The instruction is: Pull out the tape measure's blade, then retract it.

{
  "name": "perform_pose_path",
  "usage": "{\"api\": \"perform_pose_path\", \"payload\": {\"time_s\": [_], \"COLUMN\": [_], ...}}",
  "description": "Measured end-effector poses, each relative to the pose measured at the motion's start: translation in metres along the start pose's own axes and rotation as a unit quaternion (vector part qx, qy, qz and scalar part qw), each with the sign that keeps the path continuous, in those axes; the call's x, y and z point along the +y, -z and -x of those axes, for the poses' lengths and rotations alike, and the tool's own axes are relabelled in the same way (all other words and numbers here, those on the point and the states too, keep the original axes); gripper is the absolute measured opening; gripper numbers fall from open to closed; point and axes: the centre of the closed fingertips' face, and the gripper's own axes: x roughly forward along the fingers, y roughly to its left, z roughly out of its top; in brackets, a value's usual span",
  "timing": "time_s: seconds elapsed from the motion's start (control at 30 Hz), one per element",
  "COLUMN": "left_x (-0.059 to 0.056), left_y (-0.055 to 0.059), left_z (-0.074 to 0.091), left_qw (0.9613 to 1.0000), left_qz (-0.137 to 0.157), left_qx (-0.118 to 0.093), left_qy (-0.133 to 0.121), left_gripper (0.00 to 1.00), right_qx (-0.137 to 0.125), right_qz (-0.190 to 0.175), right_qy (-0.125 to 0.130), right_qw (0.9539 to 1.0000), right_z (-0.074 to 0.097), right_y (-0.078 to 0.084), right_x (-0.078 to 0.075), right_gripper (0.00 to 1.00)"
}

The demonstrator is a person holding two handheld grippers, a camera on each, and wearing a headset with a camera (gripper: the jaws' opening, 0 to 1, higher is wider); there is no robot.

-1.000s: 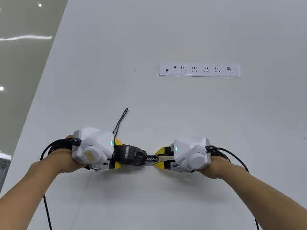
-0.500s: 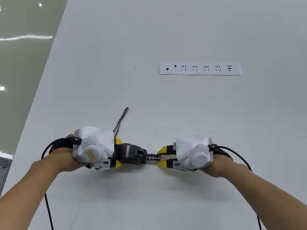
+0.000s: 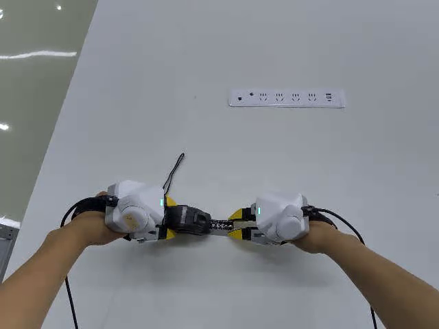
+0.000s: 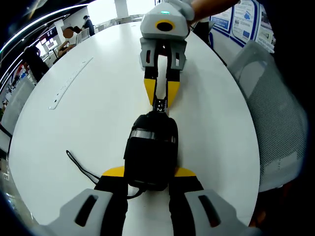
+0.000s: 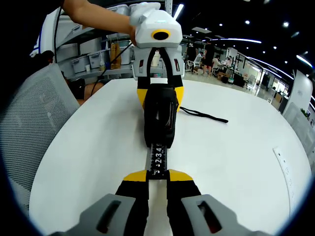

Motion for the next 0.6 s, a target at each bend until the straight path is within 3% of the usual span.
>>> {"api": "perform_pose_path", "payload": {"time_s": [0.17,0.6], "left_x": [-0.0018,0.0007], "left_y": [-0.0032,0.0018], "left_z": [0.0031,-0.0007], "left_qw": [1.0,1.0], "left_qz": [0.001,0.001], "left_qx": [0.0,0.0], "left_qy": [0.0,0.0], "left_gripper": [0.27,0.27], "right_qx": [0.001,0.002], "right_qz": [0.001,0.002], "right_qy": [0.0,0.0], "right_qw": [1.0,1.0], "right_z": [0.0013,0.0043], "right_y": [0.0012,0.003], "right_x": [0.0002,-0.0002], "right_gripper": [0.12,0.12]}}
